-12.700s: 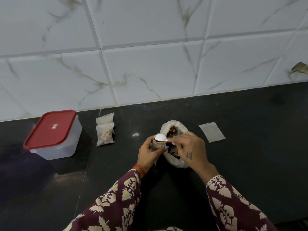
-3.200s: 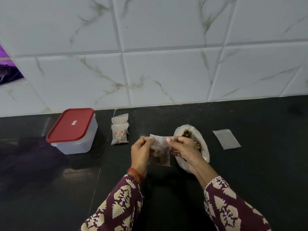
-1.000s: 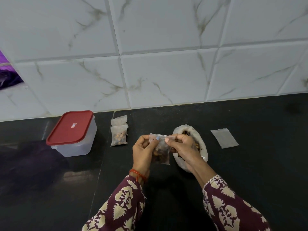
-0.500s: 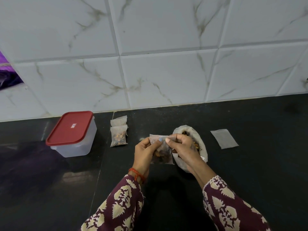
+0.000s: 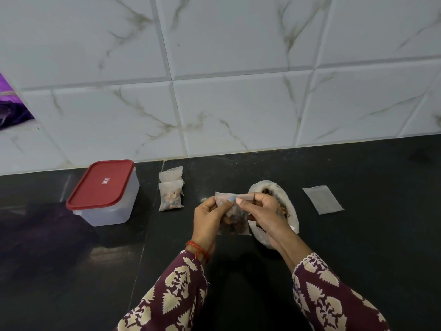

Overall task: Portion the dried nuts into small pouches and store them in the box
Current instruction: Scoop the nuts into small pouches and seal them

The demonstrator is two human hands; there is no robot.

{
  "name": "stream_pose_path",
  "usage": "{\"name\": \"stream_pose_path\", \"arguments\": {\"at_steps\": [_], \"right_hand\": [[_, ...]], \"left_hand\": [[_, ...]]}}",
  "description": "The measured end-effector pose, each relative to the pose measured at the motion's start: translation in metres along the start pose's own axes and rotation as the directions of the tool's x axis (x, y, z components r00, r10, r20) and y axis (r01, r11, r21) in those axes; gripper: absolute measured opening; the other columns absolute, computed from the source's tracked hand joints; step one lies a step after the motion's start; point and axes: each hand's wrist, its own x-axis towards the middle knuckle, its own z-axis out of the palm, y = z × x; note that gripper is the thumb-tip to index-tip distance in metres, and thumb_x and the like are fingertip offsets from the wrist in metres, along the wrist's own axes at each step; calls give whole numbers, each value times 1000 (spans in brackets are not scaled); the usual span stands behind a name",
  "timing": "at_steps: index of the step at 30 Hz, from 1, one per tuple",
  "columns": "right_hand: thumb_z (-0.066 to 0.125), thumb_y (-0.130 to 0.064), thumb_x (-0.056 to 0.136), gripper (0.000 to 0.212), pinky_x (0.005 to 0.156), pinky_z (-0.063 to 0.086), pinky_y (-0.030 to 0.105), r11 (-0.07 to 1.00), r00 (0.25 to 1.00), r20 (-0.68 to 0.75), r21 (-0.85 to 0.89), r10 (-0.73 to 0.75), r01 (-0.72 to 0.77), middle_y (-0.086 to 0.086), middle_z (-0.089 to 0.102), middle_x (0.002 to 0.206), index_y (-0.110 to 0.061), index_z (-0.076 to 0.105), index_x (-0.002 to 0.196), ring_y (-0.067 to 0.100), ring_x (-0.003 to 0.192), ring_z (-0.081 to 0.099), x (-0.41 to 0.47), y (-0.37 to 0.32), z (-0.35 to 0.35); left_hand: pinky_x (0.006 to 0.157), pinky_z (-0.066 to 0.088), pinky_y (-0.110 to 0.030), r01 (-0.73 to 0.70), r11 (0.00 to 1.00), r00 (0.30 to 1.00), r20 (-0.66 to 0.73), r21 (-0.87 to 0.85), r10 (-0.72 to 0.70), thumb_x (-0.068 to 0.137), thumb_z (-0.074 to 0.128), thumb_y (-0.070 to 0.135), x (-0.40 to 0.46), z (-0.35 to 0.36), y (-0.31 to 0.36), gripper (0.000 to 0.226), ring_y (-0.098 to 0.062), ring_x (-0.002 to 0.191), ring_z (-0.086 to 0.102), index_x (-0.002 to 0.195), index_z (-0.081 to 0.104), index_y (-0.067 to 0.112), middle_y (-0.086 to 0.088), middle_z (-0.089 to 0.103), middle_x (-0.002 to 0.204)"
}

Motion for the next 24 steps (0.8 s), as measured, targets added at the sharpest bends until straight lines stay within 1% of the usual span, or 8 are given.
{"name": "stream_pose_path", "arguments": {"at_steps": [3,6,8,10,12,14,17,24], "right_hand": [[65,-14,87,5,56,48,8,1000,1000,-16,-8,-4,4,-2,70,82,-15,68,91,0,75,66,1,1,-1],[65,-16,88,4,58,48,8,1000,1000,-20,-23,-12,11,-1,70,82,-16,68,89,1,76,66,2,2,0],[65,-19,88,6,68,54,16,1000,1000,-29,-26,5,-6,3,71,87,-16,68,91,8,84,68,4,5,2],[66,-23,87,8,82,57,32,999,999,-29,-31,22,-23,5,72,89,-17,69,91,15,90,69,6,8,3],[66,-26,87,9,86,56,39,998,999,-26,-47,36,-37,5,73,89,-19,70,91,16,91,69,8,11,4],[65,-27,87,9,85,56,38,996,999,-29,-74,46,-48,3,72,88,-20,70,90,15,91,68,9,14,4],[66,-28,86,11,86,55,39,994,998,-32,-92,61,-64,4,72,90,-19,70,91,16,93,67,10,15,4],[66,-27,86,17,87,55,37,994,995,-45,-55,91,-93,4,73,92,-15,70,97,16,93,68,5,21,2]], "left_hand": [[63,53,-27,-11,1000,1000,-1,-4,11,86,66,13,0,0,2,12,-19,72,65,89,67,1,-11,68,79],[64,52,-28,-13,1000,1000,-8,6,13,85,67,14,0,-1,3,10,-20,72,64,83,68,4,-11,67,78],[62,51,-27,-5,1000,1000,-13,8,5,85,67,15,0,0,3,10,-18,70,64,80,68,6,-9,67,75],[63,51,-29,5,1000,1000,-20,5,-5,86,66,14,-1,1,4,10,-18,69,64,78,67,8,-8,67,73],[67,52,-33,12,1000,1000,-26,12,-11,87,65,13,0,2,4,10,-22,72,64,79,67,6,-11,66,75],[69,54,-33,25,1000,999,-31,13,-24,88,64,12,-1,2,3,11,-23,74,64,84,66,2,-13,67,79],[63,55,-27,51,999,998,-24,9,-50,89,62,13,-3,2,3,14,-16,71,68,91,66,0,-9,70,79],[59,53,-24,63,998,998,-16,4,-63,91,60,15,-9,-2,-3,15,-14,67,63,86,66,2,-7,65,74]]}}
